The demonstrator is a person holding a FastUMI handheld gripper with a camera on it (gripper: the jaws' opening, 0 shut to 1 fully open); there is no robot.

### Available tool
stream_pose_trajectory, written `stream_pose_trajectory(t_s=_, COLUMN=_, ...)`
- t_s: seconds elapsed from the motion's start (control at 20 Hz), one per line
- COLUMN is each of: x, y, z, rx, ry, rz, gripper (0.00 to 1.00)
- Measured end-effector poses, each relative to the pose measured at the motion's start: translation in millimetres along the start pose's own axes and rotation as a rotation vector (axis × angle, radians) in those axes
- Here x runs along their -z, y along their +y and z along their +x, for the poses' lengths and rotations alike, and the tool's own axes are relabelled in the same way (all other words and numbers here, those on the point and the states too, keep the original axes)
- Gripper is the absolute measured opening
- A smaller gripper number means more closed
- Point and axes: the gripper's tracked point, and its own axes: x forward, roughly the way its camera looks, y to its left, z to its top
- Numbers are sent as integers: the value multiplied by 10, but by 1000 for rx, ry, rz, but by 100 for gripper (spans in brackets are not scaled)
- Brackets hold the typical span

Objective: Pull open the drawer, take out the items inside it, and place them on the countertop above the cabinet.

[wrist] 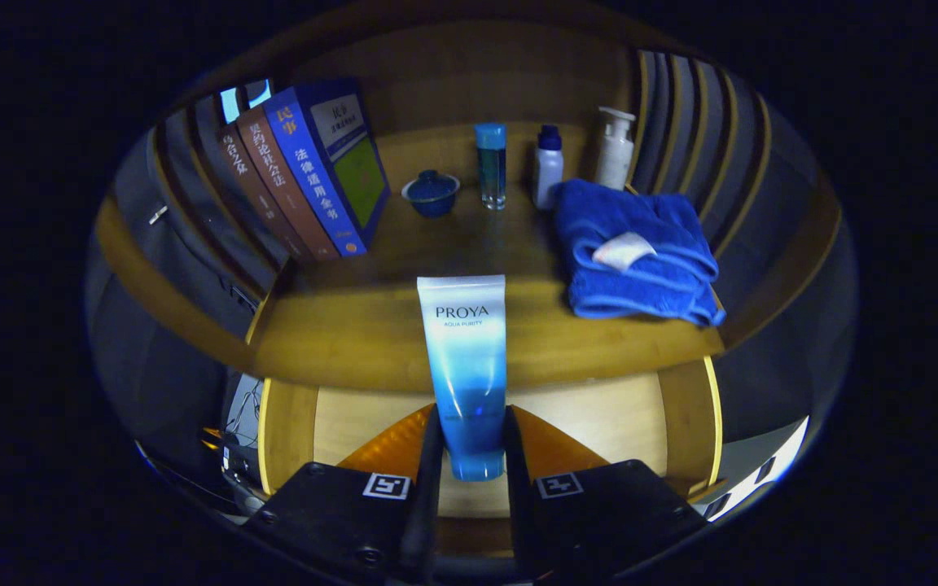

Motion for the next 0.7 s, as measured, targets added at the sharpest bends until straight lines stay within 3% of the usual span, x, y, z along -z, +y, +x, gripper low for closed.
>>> stream_pose_trajectory(t_s=0.25, x=-414, y=65, z=526, rx=24, ry=21, rz=-9, gripper=41)
stream_pose_trajectory(t_s=0.6, x=-523, y=-38, z=927, rx=44, ry=55, rz=33, gripper=43)
stream_pose_trajectory(t_s=0.65, x=-539, y=-45, z=937, rx=40, ry=48, rz=40, gripper=46)
stream_pose_trajectory(t_s=0.7, x=-589, y=-34, z=939, rx=31, ry=32, rz=47, gripper=57)
